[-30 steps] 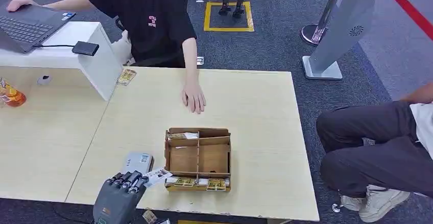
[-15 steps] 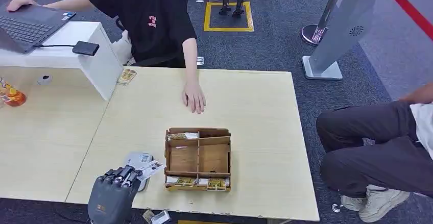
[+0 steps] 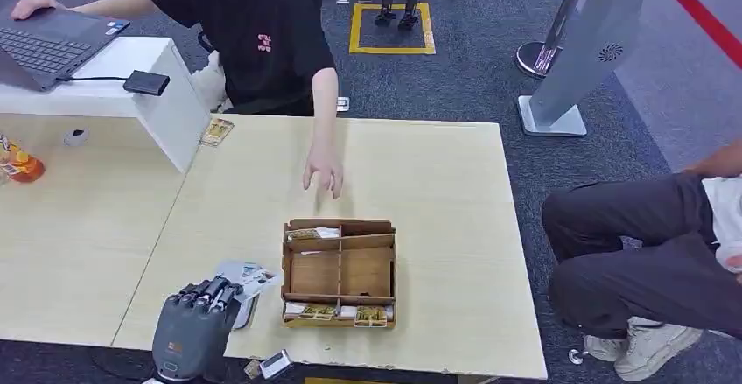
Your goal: Pass the card to the sensor for recognition and then transmit it.
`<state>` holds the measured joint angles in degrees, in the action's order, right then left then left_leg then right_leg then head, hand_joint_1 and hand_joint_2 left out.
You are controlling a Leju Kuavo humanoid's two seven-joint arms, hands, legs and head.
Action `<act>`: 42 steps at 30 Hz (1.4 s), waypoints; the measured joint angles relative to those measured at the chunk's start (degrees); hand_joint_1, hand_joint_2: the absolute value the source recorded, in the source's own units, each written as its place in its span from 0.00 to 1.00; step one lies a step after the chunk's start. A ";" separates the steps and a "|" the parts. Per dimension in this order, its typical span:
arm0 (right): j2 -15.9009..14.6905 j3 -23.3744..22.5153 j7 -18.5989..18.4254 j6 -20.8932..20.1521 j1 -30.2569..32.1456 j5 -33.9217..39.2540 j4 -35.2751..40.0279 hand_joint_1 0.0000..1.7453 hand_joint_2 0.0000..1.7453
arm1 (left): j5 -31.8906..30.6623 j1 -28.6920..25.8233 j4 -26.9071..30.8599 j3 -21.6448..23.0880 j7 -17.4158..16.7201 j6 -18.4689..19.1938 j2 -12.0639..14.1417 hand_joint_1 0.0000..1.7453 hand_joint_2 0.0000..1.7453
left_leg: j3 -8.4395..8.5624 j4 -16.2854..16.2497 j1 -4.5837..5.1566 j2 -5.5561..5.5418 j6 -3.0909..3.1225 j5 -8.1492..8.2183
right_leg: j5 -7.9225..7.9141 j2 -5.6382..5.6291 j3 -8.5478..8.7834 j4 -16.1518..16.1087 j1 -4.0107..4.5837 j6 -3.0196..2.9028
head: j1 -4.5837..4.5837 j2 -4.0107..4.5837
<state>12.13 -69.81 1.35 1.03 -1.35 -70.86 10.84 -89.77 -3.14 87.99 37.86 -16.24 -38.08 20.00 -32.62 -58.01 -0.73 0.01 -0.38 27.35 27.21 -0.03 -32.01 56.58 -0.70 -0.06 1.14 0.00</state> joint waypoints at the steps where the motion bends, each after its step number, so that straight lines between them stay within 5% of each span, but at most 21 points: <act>1: -0.13 0.00 -0.07 -0.04 -0.13 0.02 -0.02 0.00 0.00 | 0.00 0.17 -0.39 0.00 0.00 0.00 0.00 1.00 1.00 | 0.00 0.00 0.00 0.00 0.00 0.00 | 0.00 0.00 0.00 0.00 0.00 0.00 | -0.02 0.00; 14: -0.74 0.00 -1.55 -0.07 -0.64 0.07 -0.02 0.00 0.00 | -0.02 1.04 -3.80 0.02 0.02 0.00 0.07 1.00 1.00 | 0.00 0.00 0.00 0.00 0.00 0.00 | 0.00 0.00 0.00 0.00 0.00 0.00 | -0.02 0.00; 42: -1.22 0.00 -4.15 -0.07 -1.77 -0.55 0.28 0.00 0.00 | -0.04 5.66 -15.10 8.53 -12.85 0.00 2.86 1.00 1.00 | 0.00 0.00 0.00 -0.01 0.00 0.00 | 0.00 0.01 0.00 0.00 0.00 0.00 | -0.02 0.00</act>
<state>10.91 -69.81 -2.80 0.96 -3.12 -71.41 11.13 -89.81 2.53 72.89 46.38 -29.09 -38.07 22.86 -32.62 -58.01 -0.73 0.00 -0.38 27.35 27.21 -0.03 -32.00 56.58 -0.70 -0.06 1.11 0.00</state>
